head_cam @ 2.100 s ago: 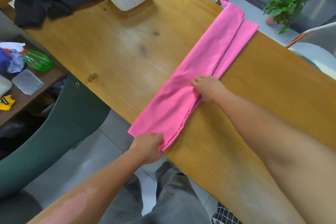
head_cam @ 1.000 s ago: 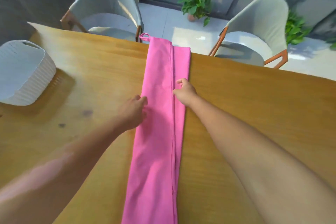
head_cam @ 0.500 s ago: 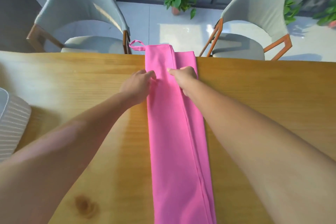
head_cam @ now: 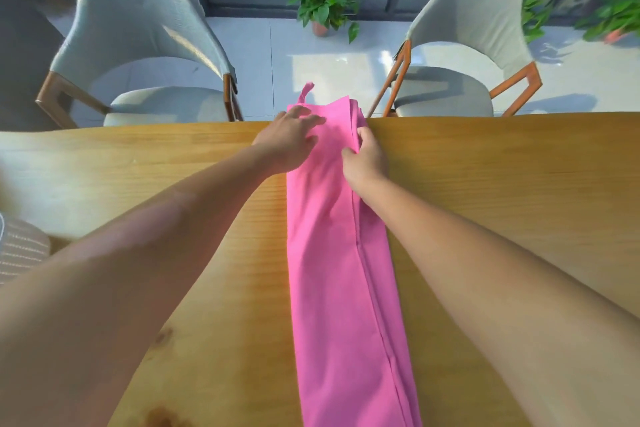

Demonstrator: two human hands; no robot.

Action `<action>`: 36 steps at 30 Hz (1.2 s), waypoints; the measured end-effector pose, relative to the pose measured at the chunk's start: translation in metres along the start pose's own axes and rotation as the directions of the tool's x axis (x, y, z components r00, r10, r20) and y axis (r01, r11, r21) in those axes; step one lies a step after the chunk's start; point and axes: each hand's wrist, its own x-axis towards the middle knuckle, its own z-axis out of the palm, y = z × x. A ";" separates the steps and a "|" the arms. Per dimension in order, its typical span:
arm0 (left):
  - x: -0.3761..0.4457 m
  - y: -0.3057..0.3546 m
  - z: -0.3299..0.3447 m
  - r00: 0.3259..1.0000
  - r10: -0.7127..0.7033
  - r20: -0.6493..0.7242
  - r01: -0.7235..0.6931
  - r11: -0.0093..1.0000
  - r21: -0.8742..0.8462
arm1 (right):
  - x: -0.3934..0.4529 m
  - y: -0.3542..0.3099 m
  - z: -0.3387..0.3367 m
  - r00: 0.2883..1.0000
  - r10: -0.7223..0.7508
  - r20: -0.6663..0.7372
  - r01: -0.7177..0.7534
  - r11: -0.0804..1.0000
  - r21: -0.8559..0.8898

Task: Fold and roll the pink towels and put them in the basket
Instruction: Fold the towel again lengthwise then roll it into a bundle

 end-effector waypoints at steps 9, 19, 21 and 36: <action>0.017 0.012 0.033 0.996 0.042 0.084 -0.049 0.995 0.087 | 0.013 0.023 -0.014 0.999 0.035 0.010 -0.035 0.998 -0.047; 0.007 0.033 0.069 0.998 0.023 -0.061 -0.011 0.983 0.182 | 0.018 0.030 -0.018 0.999 0.027 -0.035 -0.029 0.996 -0.078; 0.006 0.036 0.073 0.994 0.038 -0.099 -0.019 0.984 0.178 | 0.020 0.032 -0.019 0.998 0.028 -0.061 -0.030 0.999 -0.042; 0.003 0.038 0.104 0.995 0.051 -0.083 -0.030 0.972 0.231 | -0.017 0.051 -0.038 0.991 0.126 -0.044 -0.126 0.992 0.009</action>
